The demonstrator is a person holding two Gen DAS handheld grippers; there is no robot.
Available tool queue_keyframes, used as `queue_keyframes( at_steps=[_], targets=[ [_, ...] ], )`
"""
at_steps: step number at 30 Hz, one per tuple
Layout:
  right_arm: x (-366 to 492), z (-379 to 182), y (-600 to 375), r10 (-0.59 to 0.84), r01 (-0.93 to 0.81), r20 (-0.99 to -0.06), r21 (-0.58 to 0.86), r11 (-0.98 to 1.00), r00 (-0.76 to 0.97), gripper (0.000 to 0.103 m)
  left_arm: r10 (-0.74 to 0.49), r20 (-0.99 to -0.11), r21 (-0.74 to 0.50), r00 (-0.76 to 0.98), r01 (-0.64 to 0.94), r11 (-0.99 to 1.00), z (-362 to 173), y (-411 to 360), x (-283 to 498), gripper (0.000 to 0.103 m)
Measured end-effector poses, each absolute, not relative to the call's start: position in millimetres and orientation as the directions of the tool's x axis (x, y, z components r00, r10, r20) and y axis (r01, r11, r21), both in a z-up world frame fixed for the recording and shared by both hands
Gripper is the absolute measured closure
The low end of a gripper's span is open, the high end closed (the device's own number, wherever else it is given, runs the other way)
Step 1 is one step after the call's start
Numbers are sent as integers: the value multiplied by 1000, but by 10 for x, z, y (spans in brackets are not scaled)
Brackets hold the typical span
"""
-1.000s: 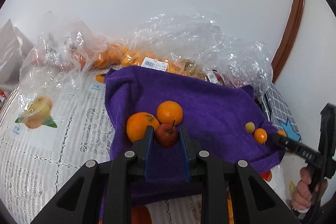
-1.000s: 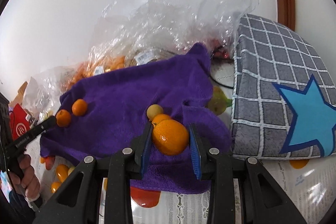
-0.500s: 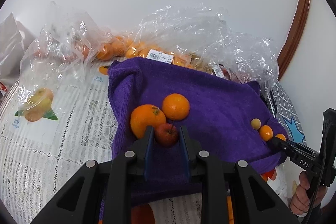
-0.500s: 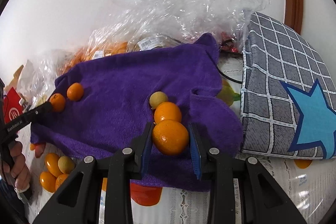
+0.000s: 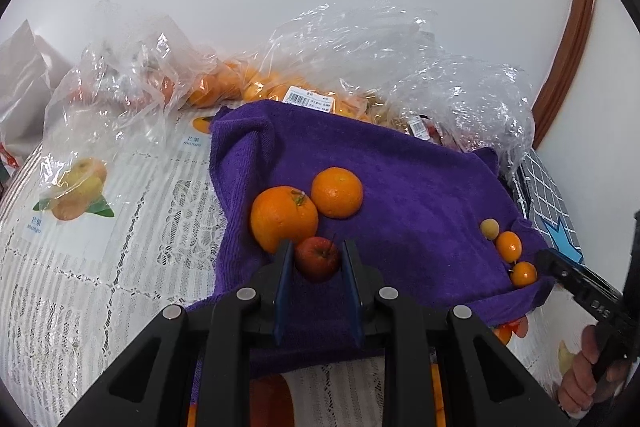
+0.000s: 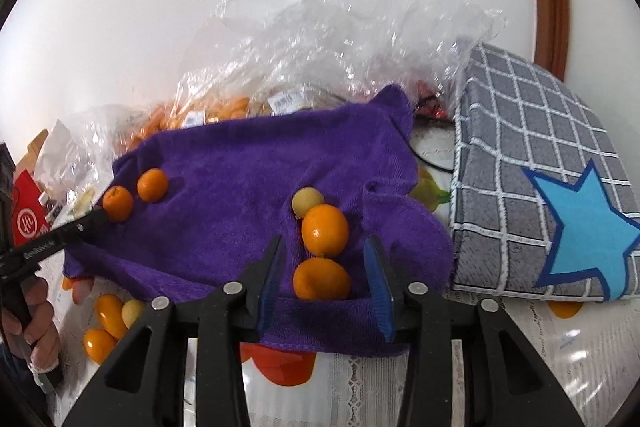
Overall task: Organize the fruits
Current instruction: 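Open both grippers to drop the orange and apple onto the towel, then lower the right gripper and grasp an orange on the sheet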
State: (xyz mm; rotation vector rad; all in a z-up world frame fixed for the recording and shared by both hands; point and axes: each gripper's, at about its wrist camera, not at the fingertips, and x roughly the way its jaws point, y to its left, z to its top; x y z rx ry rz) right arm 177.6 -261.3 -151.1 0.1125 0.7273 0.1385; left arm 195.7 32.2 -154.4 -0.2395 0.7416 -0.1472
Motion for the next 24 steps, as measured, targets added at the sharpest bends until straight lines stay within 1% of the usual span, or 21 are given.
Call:
queue_keyframes(
  at_steps=[1, 4, 7, 8, 9, 10, 13, 16, 24],
  targets=[
    [1734, -1480, -2616, 161, -77, -647, 156, 985, 746, 62, -220, -650, -274, 728, 45, 961, -1550, 337, 1963, 79],
    [1594, -1415, -2590, 143, -53, -641, 159, 986, 754, 61, -232, -645, -289, 728, 48, 956, -1552, 354, 1948, 74],
    [1439, -1344, -2480, 159, -71, -640, 161, 984, 752, 60, -231, -627, -285, 744, 56, 957, -1515, 353, 1901, 67],
    [1382, -1318, -2423, 168, -86, -641, 158, 984, 749, 58, -225, -619, -281, 752, 54, 958, -1497, 356, 1880, 63],
    [1347, -1303, -2370, 177, -98, -642, 156, 983, 746, 56, -218, -612, -278, 760, 51, 959, -1479, 361, 1863, 57],
    [1309, -1289, -2316, 188, -112, -644, 158, 981, 742, 55, -210, -597, -278, 774, 47, 960, -1453, 386, 1826, 56],
    [1217, -1266, -2158, 212, -154, -661, 146, 977, 720, 55, -197, -572, -292, 797, 27, 956, -1400, 495, 1739, 55],
    [1127, -1280, -2003, 229, -194, -679, 128, 973, 698, 55, -196, -568, -319, 799, 6, 948, -1400, 645, 1657, 54],
    [1055, -1472, -1726, 254, -253, -729, 114, 961, 636, 55, -149, -586, -268, 796, -17, 963, -1406, 878, 1433, 53]
  ],
)
